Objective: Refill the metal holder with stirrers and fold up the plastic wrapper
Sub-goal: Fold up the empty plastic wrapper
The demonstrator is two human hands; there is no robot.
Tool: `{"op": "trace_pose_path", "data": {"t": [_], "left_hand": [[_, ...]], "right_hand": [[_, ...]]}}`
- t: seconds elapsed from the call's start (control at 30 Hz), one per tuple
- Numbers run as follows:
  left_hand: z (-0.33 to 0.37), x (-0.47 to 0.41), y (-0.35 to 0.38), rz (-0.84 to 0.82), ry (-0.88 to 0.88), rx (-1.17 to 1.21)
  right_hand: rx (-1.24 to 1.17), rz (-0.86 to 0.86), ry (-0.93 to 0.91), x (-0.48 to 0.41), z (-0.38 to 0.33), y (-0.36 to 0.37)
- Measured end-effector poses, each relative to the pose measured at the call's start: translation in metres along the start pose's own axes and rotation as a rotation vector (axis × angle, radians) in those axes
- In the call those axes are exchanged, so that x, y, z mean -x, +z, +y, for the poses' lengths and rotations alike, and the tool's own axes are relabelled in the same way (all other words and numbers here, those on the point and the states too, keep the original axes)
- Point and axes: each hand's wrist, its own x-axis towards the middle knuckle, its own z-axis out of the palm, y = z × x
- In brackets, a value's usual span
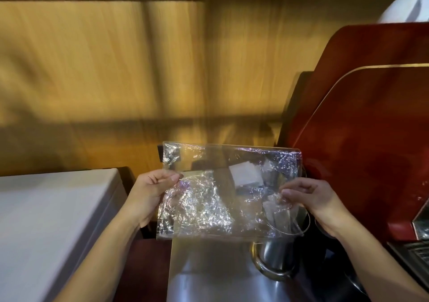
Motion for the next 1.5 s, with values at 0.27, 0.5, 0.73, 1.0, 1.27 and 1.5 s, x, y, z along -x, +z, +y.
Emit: {"op": "trace_pose_path", "data": {"t": [0.27, 0.5, 0.73, 1.0, 1.27, 1.5], "left_hand": [[0.024, -0.001, 0.002, 0.001, 0.173, -0.310], [0.061, 0.001, -0.001, -0.005, 0.284, -0.342], [0.077, 0.006, 0.003, -0.201, 0.335, -0.547], [0.084, 0.001, 0.004, -0.281, 0.320, -0.535], [0.065, -0.001, -0.024, -0.212, 0.167, 0.000], [0.008, 0.003, 0.014, -0.323, -0.082, 0.621]], "right_hand": [[0.411, 0.265, -0.222, -0.012, -0.045, -0.007], [0.579, 0.374, -0.494, -0.021, -0.087, 0.008], [0.600, -0.289, -0.268, -0.037, -0.107, 0.042], [0.446, -0.517, -0.183, -0.044, -0.102, 0.060], [0.160, -0.346, -0.166, -0.039, -0.087, 0.047], [-0.089, -0.146, -0.146, -0.034, -0.063, 0.056]]}}
